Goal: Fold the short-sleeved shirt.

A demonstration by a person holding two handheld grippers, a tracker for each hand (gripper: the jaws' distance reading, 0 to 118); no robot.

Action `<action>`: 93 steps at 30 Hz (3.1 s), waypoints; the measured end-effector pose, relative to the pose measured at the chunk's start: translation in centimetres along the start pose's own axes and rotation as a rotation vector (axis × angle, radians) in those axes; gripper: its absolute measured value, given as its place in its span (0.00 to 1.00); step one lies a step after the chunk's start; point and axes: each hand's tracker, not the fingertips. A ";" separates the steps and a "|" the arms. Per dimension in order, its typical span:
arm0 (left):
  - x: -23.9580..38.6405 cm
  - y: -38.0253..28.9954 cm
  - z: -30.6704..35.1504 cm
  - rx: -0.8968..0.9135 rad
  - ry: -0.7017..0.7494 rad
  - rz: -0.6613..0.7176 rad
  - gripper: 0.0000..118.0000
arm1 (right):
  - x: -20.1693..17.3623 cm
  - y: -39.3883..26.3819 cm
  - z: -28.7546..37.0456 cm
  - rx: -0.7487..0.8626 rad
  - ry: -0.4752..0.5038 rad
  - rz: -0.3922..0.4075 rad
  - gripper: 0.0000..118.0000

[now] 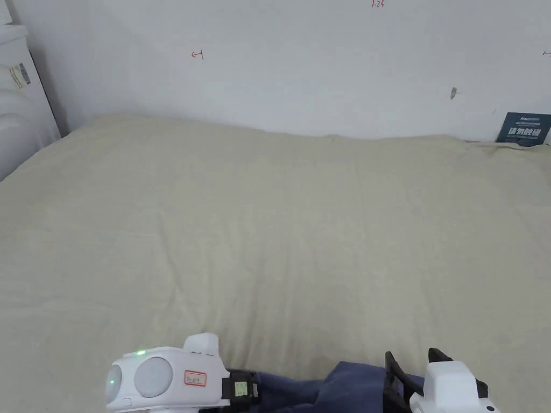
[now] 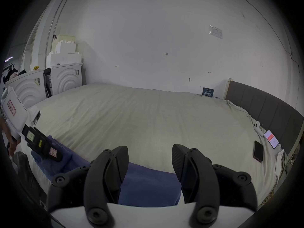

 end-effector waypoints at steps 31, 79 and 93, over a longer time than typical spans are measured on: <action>0.2 -2.0 -3.4 -0.020 -0.133 -0.037 0.03 | -0.6 -0.3 0.0 -0.006 0.021 -0.006 0.51; -9.3 -0.2 10.5 0.148 0.182 -0.112 0.07 | -1.8 1.2 -0.1 0.045 0.060 0.019 0.51; -11.6 0.5 16.9 0.154 0.356 -0.089 0.07 | -1.3 1.6 -0.9 0.039 0.050 0.025 0.51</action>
